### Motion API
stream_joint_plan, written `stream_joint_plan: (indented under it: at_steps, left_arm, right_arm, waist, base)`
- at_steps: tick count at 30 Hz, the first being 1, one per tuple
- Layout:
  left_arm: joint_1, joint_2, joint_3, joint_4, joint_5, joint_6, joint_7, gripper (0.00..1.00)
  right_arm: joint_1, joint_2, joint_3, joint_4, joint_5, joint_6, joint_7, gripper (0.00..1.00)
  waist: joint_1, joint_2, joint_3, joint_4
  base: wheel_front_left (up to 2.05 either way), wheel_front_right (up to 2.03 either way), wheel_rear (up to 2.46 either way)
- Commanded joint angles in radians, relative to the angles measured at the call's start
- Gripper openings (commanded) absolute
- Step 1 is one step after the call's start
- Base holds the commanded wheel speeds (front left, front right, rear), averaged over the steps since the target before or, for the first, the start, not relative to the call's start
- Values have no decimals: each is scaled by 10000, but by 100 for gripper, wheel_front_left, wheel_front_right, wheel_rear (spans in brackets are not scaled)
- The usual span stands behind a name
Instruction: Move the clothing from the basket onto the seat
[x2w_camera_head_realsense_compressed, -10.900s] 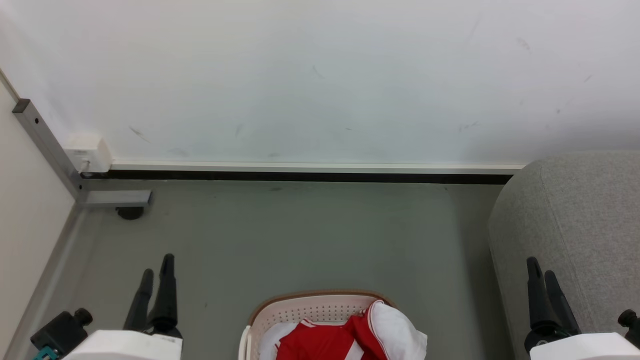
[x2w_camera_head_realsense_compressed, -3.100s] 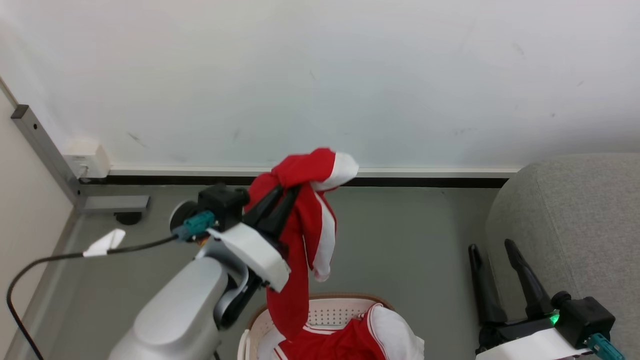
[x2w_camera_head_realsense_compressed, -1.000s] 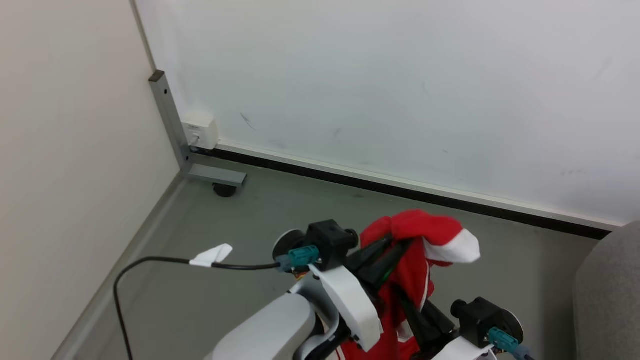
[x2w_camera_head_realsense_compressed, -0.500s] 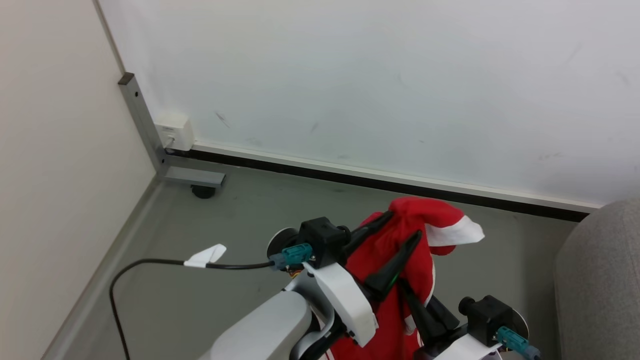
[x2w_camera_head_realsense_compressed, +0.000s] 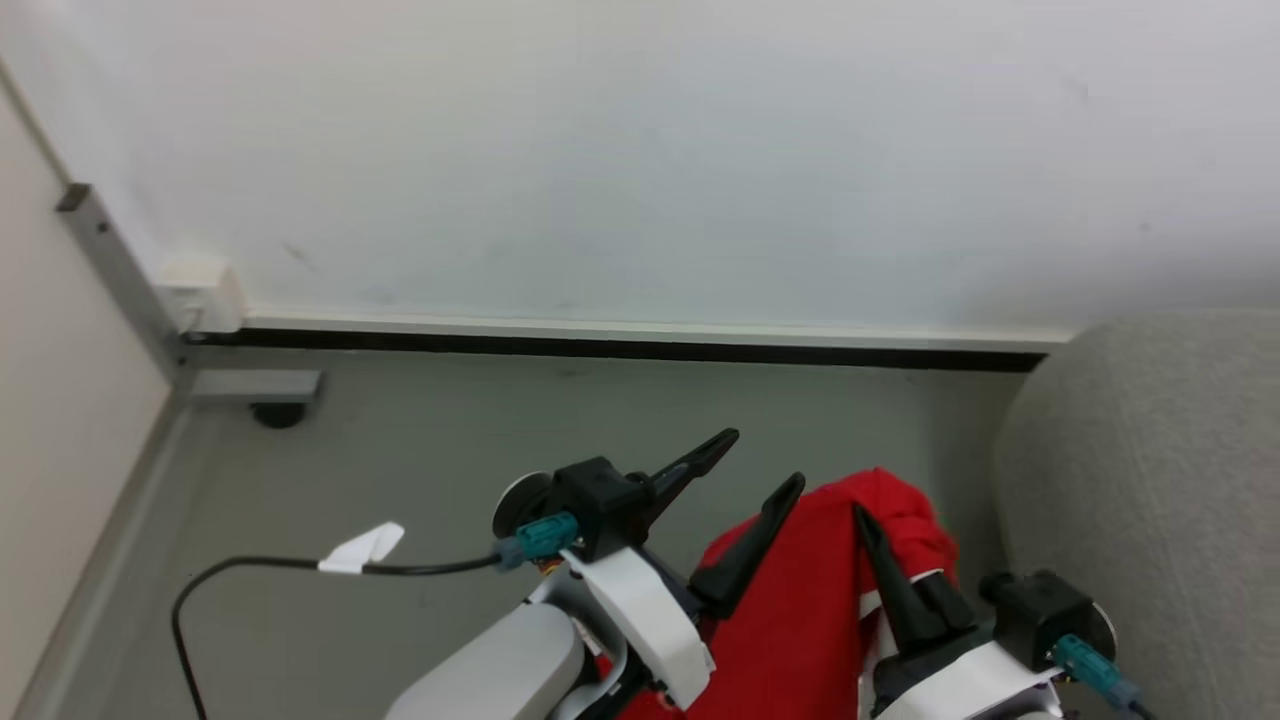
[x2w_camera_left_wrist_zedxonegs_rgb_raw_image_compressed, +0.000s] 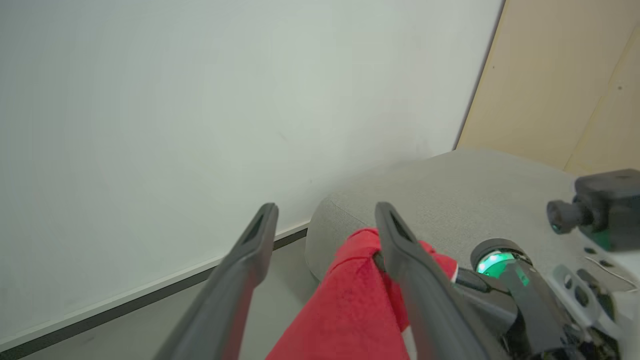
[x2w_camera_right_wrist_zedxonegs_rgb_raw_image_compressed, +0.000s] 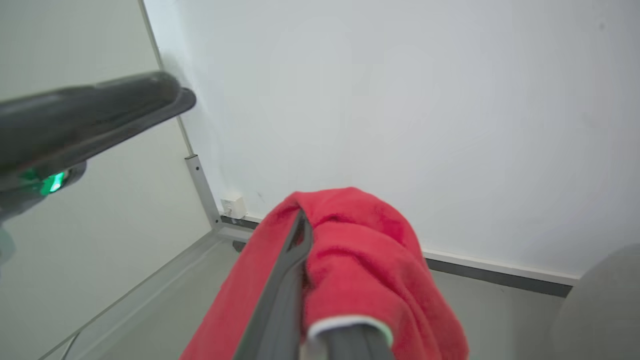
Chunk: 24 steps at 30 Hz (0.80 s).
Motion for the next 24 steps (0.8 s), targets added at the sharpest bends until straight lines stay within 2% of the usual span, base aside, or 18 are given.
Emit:
stream_joint_plan:
  at_steps: [1,14,24]
  left_arm:
    - [168,87,23,-53,220,23,-70,100]
    - [775,284,283,-313,876,82,-171,100]
    - [1167,198,574,-322,1484,-55,-168,100]
  right_arm:
    - [59,-35,-207,-124,-129,-21,-2,0]
    - [207,-29,-1552,-1156,-925,-21,-2,0]
    - [636,-26,-2150,-1871,-990,-21,0,0]
  waist:
    - [-1,-1,148,-727]
    - [-1,-1,521,-3354]
    - [-1,-1,809,-4340]
  base:
    - [0,0,0]
    - [0,0,0]
    - [0,0,0]
